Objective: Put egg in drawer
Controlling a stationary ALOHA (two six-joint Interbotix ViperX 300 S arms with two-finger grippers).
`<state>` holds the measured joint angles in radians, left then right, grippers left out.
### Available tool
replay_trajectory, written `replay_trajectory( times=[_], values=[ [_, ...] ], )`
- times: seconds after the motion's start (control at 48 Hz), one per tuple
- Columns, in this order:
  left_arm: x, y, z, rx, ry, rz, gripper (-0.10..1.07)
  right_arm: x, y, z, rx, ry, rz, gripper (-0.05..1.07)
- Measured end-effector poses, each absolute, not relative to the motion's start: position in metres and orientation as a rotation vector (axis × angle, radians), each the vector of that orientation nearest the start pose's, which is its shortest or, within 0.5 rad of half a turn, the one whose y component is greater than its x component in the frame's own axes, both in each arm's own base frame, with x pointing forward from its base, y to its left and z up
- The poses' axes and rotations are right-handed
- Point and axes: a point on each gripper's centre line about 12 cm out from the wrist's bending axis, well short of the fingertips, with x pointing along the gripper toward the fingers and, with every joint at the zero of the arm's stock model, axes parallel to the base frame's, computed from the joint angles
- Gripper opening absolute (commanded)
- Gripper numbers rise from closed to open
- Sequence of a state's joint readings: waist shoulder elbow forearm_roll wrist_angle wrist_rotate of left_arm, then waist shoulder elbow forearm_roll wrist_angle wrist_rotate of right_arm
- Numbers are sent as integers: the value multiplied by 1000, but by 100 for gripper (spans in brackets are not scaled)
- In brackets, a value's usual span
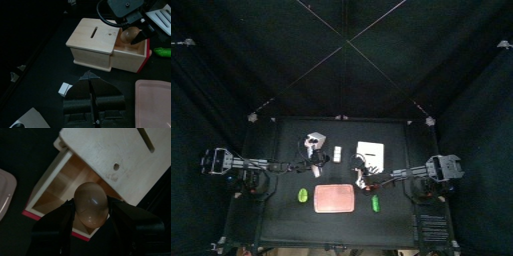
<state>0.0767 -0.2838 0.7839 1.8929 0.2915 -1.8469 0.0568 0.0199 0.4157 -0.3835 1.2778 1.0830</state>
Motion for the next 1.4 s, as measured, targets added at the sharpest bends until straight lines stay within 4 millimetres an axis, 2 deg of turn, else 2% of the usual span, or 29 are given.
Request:
replay_trajectory(
  times=[0.271, 0.583, 0.75, 1.396],
  values=[
    [338, 58, 243, 98, 416, 336, 9, 330, -25, 182, 343, 1398, -1007, 76],
    [338, 58, 244, 100, 414, 335, 9, 330, -25, 177, 329, 1428, -1018, 94],
    [338, 58, 243, 98, 416, 336, 9, 332, -23, 172, 329, 1447, -1017, 94],
    [338, 58, 243, 98, 416, 336, 9, 336, -22, 177, 348, 1434, -1008, 94]
  ],
)
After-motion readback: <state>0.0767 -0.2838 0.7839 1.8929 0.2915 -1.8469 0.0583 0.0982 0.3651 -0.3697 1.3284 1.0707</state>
